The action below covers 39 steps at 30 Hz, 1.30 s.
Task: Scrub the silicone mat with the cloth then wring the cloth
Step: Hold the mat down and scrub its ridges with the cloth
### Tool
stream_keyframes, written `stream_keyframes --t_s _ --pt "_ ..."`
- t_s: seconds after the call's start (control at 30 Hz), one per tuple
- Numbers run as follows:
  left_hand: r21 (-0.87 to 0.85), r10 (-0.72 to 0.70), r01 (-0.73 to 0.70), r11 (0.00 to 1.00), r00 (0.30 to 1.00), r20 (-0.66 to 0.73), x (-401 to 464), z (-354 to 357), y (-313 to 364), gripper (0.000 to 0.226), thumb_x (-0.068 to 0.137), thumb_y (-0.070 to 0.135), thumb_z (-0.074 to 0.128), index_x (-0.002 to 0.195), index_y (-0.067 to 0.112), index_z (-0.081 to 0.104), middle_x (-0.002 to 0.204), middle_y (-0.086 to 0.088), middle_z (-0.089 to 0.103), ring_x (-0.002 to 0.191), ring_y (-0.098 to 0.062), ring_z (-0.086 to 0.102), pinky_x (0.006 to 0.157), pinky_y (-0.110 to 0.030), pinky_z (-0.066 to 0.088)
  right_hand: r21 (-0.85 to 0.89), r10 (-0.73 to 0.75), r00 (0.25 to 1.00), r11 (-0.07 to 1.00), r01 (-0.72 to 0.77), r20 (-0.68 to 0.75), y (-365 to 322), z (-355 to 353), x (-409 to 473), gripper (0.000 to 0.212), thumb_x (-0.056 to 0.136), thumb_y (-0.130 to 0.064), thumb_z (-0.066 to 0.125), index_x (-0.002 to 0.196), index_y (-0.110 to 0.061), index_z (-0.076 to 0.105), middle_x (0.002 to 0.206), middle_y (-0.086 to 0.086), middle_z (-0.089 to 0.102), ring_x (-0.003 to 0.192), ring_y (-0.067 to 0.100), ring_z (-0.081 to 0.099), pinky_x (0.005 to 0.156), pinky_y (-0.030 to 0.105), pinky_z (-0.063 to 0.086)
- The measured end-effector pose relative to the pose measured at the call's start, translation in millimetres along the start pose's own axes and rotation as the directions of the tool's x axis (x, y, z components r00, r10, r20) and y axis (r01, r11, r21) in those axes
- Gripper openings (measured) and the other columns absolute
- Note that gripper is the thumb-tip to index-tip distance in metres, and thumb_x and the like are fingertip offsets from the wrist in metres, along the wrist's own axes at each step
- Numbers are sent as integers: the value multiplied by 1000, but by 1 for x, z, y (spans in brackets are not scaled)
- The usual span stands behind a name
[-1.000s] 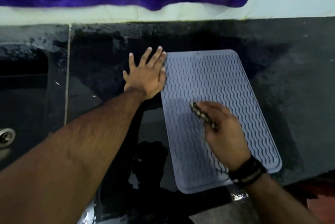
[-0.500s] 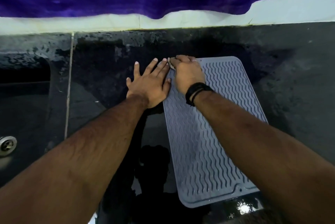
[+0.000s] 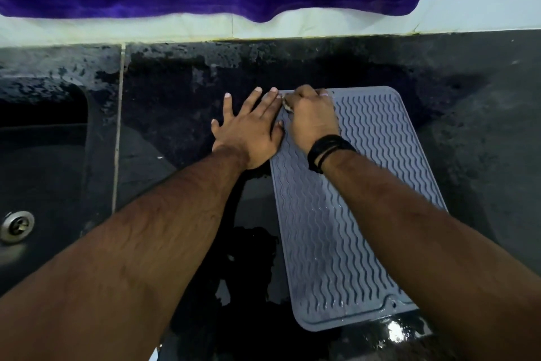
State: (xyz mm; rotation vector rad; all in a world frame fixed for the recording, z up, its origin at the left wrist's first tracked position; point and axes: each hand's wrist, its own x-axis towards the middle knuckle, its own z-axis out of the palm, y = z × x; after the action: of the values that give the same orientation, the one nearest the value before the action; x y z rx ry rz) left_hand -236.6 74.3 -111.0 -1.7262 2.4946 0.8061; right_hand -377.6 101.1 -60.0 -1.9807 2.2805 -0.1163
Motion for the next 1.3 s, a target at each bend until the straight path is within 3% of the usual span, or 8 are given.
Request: stream_keyframes --t_s 0.2,0.37,0.6,0.83,1.07,1.3 --pt "11 -1 1 1000 1000 -2 1 1 0 67 106 69 24 167 59 -1 179 25 -11 165 -43 -20 119 -83 13 -49 -62 998 997 61 -18 7 4 -8 39 94 -14 45 131 -16 56 134 4 50 122 32 43 104 40 39" --pt "21 16 -16 1000 1000 -4 2 1 -1 67 106 69 23 168 58 -1 180 23 -10 165 -43 -19 118 -84 12 20 -3 999 1000 4 -48 1 8 6 36 96 -13 44 130 -14 57 135 5 53 125 31 43 103 38 42" --pt "46 17 -16 999 1000 -2 3 2 -2 67 106 70 21 168 58 -2 180 24 -11 166 -39 -19 118 -83 12 -38 -110 992 993 108 -62 13 12 -25 39 93 -13 45 130 -15 58 135 5 55 123 30 48 107 38 37" --pt "28 9 -8 1000 1000 -4 2 1 0 68 106 71 23 168 58 0 180 23 -9 165 -43 -18 118 -84 13 52 31 999 998 -29 -31 0 4 6 35 94 -9 42 123 -13 62 128 7 57 121 29 49 99 37 46" --pt "48 15 -14 999 1000 -12 4 2 -2 67 106 69 22 168 57 -1 180 23 -10 166 -39 -19 118 -84 11 -2 -93 994 996 93 -61 12 12 -39 40 94 -11 41 130 -16 58 135 3 54 124 27 47 106 35 37" --pt "28 16 -16 999 1000 -15 4 2 -3 69 104 71 22 168 57 1 180 22 -8 166 -43 -18 117 -85 12 52 32 999 998 -31 -25 0 4 1 33 97 -11 39 120 -11 63 125 10 58 119 30 49 99 37 45"
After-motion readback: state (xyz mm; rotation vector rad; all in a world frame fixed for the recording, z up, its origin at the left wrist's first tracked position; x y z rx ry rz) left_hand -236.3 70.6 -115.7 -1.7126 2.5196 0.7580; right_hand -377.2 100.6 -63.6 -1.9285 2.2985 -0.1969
